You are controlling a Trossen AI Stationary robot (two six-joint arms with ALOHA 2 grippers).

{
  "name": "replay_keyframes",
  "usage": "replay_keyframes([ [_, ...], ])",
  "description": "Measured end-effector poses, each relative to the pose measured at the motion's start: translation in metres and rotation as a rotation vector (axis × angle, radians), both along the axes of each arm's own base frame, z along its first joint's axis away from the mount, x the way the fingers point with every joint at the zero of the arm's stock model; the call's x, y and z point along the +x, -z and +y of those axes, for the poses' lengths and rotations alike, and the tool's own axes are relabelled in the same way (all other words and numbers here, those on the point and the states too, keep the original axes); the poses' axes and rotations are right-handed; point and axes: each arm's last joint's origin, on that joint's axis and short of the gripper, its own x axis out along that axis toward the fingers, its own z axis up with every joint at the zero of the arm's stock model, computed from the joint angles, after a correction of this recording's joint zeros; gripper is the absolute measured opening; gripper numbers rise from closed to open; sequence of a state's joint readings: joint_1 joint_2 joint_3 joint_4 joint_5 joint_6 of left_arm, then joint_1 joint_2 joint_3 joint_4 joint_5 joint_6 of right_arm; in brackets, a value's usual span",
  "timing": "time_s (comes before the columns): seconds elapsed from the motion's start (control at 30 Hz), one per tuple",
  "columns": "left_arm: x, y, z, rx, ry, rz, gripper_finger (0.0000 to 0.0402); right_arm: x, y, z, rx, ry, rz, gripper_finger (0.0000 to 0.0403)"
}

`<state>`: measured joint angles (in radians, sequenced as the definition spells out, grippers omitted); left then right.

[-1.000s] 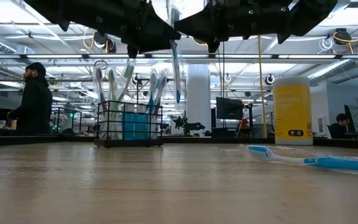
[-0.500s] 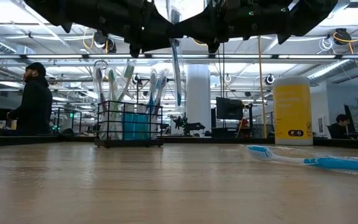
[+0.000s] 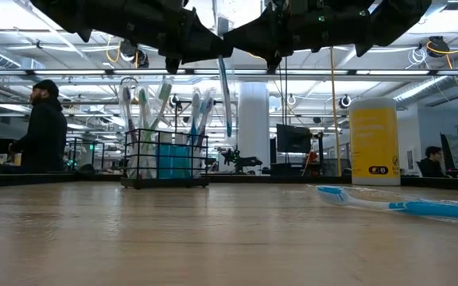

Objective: Pick & Place toothbrushing station
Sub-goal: Put the blue toothbrush into the black wire organizer

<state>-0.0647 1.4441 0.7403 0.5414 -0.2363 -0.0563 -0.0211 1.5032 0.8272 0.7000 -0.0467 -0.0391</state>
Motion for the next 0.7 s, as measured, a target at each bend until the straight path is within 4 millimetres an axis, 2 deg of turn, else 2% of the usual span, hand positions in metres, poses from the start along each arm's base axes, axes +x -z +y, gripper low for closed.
replay_keyframes([
  [0.23, -0.001, 0.002, -0.001, -0.026, -0.006, 0.018, 0.0034, -0.002, 0.002, 0.000, -0.002, 0.035, 0.042, 0.0081],
  [0.43, -0.010, -0.004, -0.001, -0.029, -0.030, 0.063, 0.0009, -0.002, 0.003, -0.001, -0.005, 0.074, 0.054, 0.0132],
  [0.6, -0.036, -0.030, -0.004, -0.014, -0.143, 0.044, 0.0027, -0.003, 0.008, -0.001, -0.006, 0.072, 0.109, 0.0164],
  [0.7, -0.055, -0.047, -0.011, -0.007, -0.151, 0.020, 0.0021, -0.003, 0.008, -0.001, -0.006, 0.072, 0.110, 0.0177],
])
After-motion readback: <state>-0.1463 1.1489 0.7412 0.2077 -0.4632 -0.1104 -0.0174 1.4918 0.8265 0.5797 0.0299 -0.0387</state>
